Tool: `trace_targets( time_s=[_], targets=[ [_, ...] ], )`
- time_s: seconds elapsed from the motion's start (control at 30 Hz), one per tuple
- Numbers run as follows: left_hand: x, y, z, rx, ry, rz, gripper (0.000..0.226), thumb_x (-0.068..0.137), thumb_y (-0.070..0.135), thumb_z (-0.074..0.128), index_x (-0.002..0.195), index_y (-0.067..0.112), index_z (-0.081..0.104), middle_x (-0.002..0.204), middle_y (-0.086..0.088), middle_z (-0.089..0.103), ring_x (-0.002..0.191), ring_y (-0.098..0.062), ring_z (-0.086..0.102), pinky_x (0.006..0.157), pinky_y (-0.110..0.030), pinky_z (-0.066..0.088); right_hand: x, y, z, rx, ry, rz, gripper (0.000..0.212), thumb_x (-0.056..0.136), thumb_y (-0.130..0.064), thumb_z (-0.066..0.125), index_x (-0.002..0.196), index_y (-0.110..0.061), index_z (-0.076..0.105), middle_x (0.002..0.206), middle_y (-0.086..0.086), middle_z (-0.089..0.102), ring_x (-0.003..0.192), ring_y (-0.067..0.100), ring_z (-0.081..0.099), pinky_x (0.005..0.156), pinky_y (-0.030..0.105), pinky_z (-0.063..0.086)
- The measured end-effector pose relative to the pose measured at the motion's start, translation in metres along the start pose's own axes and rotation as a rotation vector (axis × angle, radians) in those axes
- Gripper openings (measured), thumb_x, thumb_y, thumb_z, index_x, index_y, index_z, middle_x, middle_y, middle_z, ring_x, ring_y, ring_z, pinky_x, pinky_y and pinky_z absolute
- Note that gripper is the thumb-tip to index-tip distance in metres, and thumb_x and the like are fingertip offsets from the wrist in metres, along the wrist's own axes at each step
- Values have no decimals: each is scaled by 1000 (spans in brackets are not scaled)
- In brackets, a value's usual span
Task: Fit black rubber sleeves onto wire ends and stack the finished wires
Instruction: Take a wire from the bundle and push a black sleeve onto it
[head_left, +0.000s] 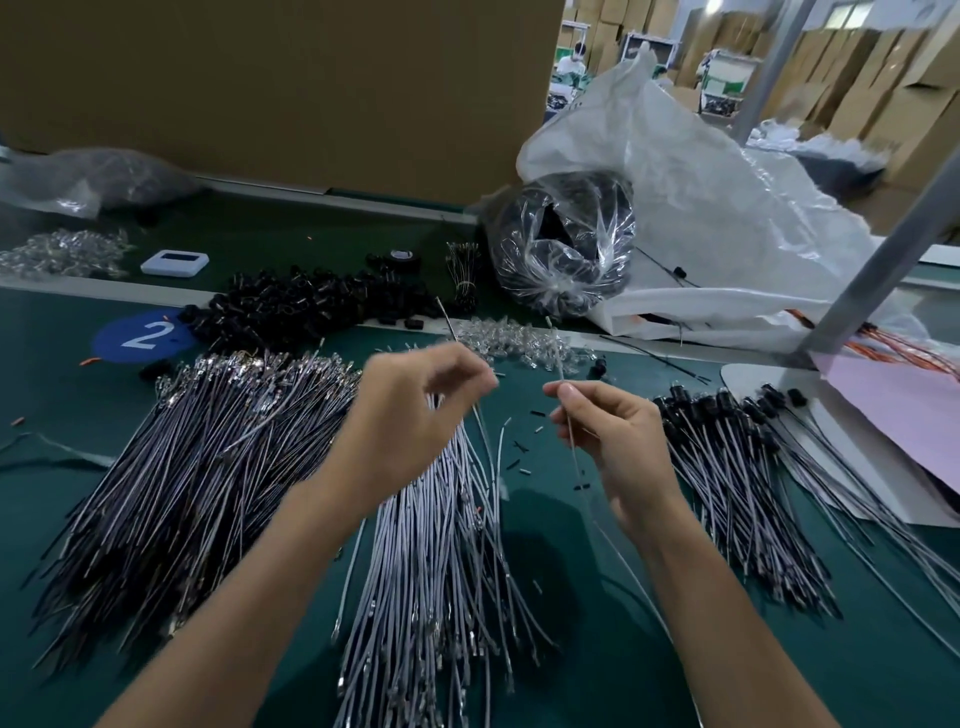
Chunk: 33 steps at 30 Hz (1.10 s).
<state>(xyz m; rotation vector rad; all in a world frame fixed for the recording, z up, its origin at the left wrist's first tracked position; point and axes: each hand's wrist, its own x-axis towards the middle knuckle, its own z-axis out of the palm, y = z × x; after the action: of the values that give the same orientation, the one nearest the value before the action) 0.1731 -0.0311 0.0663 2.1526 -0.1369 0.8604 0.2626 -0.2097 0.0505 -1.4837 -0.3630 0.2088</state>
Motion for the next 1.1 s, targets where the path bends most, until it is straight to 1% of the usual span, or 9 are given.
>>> trace_targets(
  time_s=[0.1, 0.3, 0.4, 0.57, 0.77, 0.87, 0.97, 1.03, 1.1],
  targets=[
    [-11, -1, 27, -21, -59, 18, 18, 81, -3, 75, 96, 8, 75, 88, 6, 73, 85, -3, 69, 81, -14, 54, -2, -1, 7, 22, 17, 25, 20, 91, -8, 63, 79, -15, 78, 75, 6, 73, 68, 12, 65, 64, 19, 51],
    [-20, -4, 49, -108, -102, 109, 18, 79, -4, 76, 92, 9, 74, 89, 4, 76, 83, -3, 70, 79, -22, 56, -10, 3, 24, 73, 19, 44, 19, 88, -2, 64, 76, -8, 78, 76, 12, 74, 70, 18, 69, 70, 24, 58],
    [-23, -4, 51, -78, -117, 168, 22, 79, -5, 75, 94, 11, 72, 91, 8, 73, 86, -1, 68, 81, -15, 53, -12, 4, 25, 78, -41, 88, 17, 87, -1, 64, 76, -4, 77, 74, 13, 72, 69, 18, 68, 66, 23, 56],
    [-23, -6, 51, -102, -82, 157, 24, 82, 0, 74, 93, 19, 68, 89, 8, 73, 83, -3, 69, 76, -25, 56, -12, 1, 25, 192, -145, 134, 11, 83, -12, 68, 76, -7, 76, 72, 8, 71, 67, 13, 69, 62, 18, 52],
    [-25, -8, 52, -66, -99, 159, 16, 82, 0, 73, 90, 13, 71, 87, 5, 74, 81, -3, 68, 77, -13, 53, -11, 2, 21, 285, -225, 164, 15, 73, -22, 70, 77, -9, 75, 71, 4, 69, 66, 10, 66, 62, 17, 52],
    [-26, -9, 51, -74, -144, 147, 13, 82, 1, 74, 90, 11, 72, 87, 4, 75, 81, -4, 69, 77, -19, 56, -9, 3, 20, 236, -235, 179, 19, 70, -25, 71, 78, -7, 73, 72, 4, 68, 68, 13, 65, 69, 26, 55],
    [-28, -2, 50, -154, -192, 100, 14, 87, 16, 72, 101, 12, 73, 91, 6, 75, 83, -1, 71, 79, -22, 58, -8, 4, 19, 123, -99, 99, 11, 77, -22, 71, 73, -12, 73, 70, 6, 67, 70, 17, 62, 74, 34, 55],
    [-27, 5, 48, -186, -49, 72, 17, 90, 27, 68, 94, 12, 75, 83, 8, 75, 73, -2, 71, 68, -24, 59, -9, 5, 18, 29, 21, -33, 11, 87, -12, 68, 76, -11, 72, 66, 3, 67, 64, 13, 62, 65, 24, 54],
    [-24, 9, 44, -240, 173, -77, 26, 87, 41, 69, 81, 16, 71, 68, 6, 72, 59, -7, 69, 54, -28, 57, -10, 6, 18, -47, 46, -144, 10, 90, -8, 66, 81, -8, 71, 65, 4, 68, 60, 15, 64, 58, 23, 52]
  ],
)
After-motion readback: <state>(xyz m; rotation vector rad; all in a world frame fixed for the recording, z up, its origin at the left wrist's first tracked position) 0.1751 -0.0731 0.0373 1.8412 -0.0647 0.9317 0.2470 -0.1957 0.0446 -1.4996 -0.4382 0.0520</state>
